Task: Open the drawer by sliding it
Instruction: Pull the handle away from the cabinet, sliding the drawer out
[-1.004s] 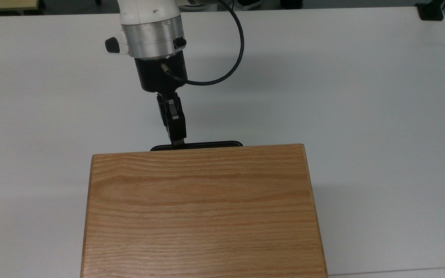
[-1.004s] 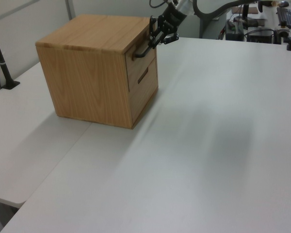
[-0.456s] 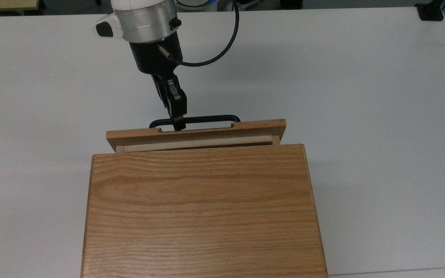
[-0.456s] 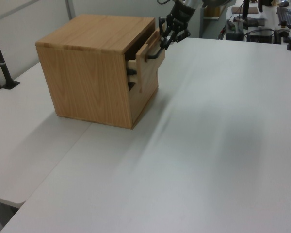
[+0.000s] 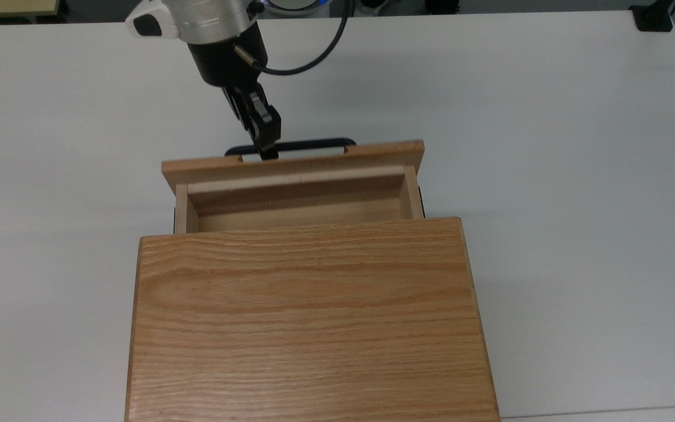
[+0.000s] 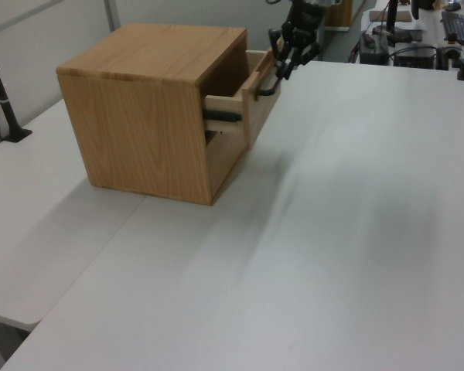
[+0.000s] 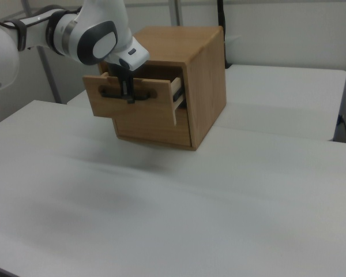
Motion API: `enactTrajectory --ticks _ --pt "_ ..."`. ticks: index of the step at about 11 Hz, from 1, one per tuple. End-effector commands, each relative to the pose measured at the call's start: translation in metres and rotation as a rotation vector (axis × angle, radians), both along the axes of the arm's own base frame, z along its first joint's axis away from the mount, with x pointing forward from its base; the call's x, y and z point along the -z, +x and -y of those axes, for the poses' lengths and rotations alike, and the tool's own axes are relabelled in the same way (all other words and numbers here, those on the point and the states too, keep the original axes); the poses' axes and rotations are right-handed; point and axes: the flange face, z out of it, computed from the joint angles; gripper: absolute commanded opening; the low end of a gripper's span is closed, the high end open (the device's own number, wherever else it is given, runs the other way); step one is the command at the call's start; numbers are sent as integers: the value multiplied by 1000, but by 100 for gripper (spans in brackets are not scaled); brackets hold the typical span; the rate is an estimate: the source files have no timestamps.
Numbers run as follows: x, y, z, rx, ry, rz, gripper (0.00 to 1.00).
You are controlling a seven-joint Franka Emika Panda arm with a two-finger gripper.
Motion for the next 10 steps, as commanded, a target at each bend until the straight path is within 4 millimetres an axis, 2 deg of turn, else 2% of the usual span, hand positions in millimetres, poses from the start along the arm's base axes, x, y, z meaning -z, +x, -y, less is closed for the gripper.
enactTrajectory --ticks 1,4,10 --pt "-6 -38 4 -258 -44 -77 0" --pt "-15 -56 17 -291 -40 -134 0" --pt "-2 -75 23 -318 -35 -261 2"
